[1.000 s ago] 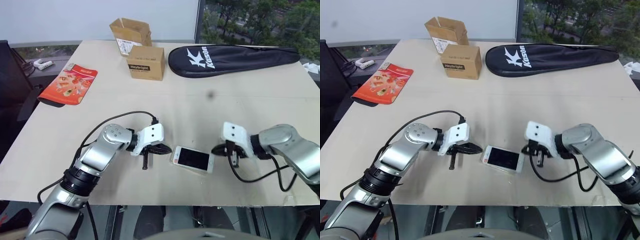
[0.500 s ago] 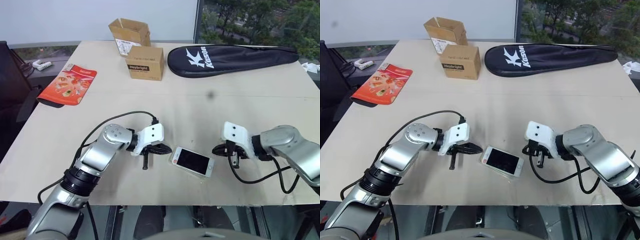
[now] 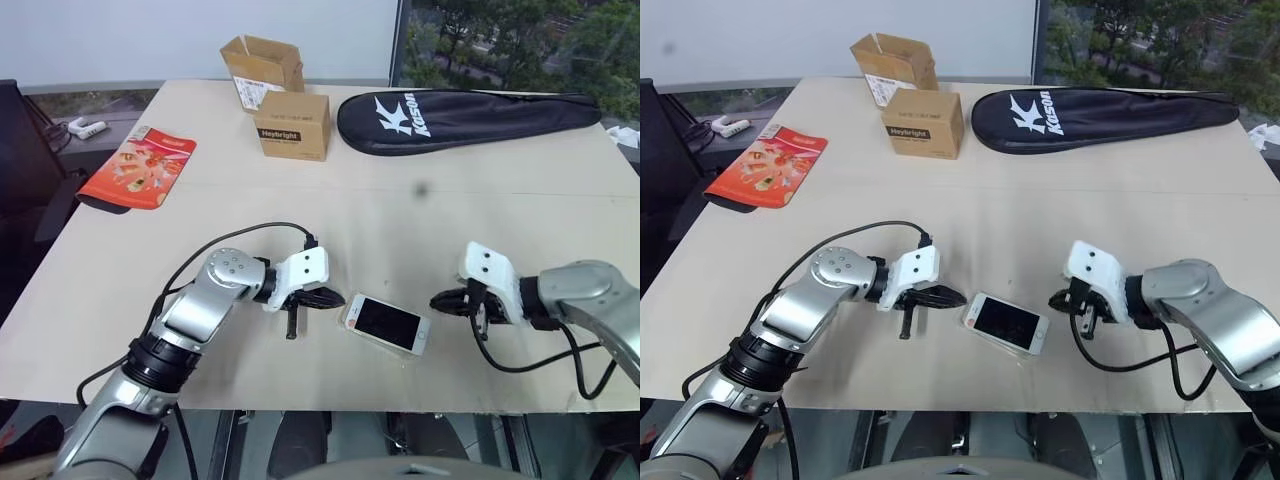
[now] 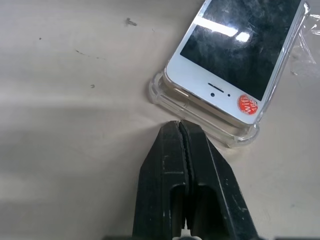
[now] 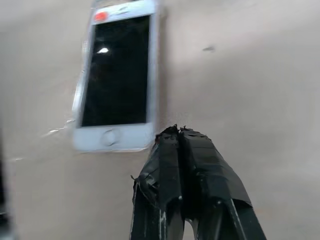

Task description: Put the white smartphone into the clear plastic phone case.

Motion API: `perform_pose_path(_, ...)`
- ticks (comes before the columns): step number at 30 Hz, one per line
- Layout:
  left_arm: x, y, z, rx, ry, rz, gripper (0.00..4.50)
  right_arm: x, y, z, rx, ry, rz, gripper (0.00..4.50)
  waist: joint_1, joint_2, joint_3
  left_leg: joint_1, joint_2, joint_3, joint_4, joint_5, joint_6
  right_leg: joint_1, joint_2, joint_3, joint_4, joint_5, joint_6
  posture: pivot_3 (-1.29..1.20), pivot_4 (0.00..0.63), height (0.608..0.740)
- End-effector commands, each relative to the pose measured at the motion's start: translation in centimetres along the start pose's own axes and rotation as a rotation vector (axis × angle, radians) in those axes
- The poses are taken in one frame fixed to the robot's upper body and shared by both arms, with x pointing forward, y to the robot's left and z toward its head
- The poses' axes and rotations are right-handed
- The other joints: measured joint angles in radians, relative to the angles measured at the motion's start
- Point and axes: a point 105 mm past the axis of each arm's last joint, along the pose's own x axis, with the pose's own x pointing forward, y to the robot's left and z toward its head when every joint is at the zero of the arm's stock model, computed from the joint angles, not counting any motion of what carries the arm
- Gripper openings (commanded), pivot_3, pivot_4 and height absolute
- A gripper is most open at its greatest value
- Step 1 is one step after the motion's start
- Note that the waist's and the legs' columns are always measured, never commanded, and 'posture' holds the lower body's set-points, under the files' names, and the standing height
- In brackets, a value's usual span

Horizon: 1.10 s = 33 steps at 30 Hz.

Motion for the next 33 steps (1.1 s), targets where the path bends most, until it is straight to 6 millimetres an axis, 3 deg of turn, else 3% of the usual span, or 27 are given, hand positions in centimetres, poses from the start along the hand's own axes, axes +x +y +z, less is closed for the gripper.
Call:
perform_pose_path(1,-0.2,0.0,0.3,0.013,-0.010,0.005,0.00,-0.4,1.9,1.4,-0.066,-0.088,0.026,1.31,-0.001,0.000,0.000,0.000,0.000,0.000,0.000,0.000,0.000,0.000,0.000,0.000,0.000,0.000,0.000,0.00,0.150,0.732)
perform_pose_path(5,-0.6,0.1,0.5,0.014,-0.018,0.014,0.00,-0.1,2.8,0.0,-0.069,-0.090,-0.025,2.69,0.000,0.000,0.000,0.001,0.000,-0.001,0.000,0.000,0.000,0.001,0.000,0.000,0.000,0.000,0.000,0.00,0.150,0.732)
perform_pose_path(9,-1.1,0.1,0.4,0.004,-0.020,0.015,0.00,0.1,2.8,0.1,-0.001,-0.183,-0.099,4.44,-0.004,-0.001,0.000,0.001,0.000,-0.001,0.000,0.000,0.000,0.001,0.000,0.000,0.000,0.000,0.000,0.00,0.150,0.732)
perform_pose_path(14,-1.6,0.3,0.5,0.009,-0.016,0.020,0.00,1.0,1.5,-1.0,0.042,-0.165,-0.189,4.44,-0.003,-0.001,0.000,0.001,0.000,-0.001,0.000,0.000,0.000,0.001,0.000,0.000,0.000,0.000,0.000,0.00,0.150,0.732)
perform_pose_path(19,-2.6,0.6,0.8,0.022,-0.008,0.031,0.00,1.7,2.3,-1.0,0.056,-0.156,-0.111,4.44,-0.003,-0.001,0.000,0.001,0.000,-0.001,0.000,0.000,0.000,0.001,0.000,0.000,0.000,0.000,0.000,0.00,0.150,0.732)
perform_pose_path(26,-3.7,1.4,1.8,0.057,-0.008,0.059,0.00,2.4,1.4,-0.7,-0.053,-0.114,-0.120,4.44,-0.001,-0.001,0.000,0.001,0.000,0.000,0.000,0.000,0.000,0.001,0.000,0.000,0.000,-0.002,-0.003,0.00,0.150,0.732)
perform_pose_path(33,-4.3,1.3,2.8,0.091,-0.009,0.063,0.00,2.5,2.4,-1.1,-0.078,-0.067,-0.014,4.44,-0.001,-0.001,0.000,0.001,0.000,-0.001,0.000,0.000,0.000,0.001,0.000,0.000,0.000,-0.001,-0.002,0.00,0.150,0.732)
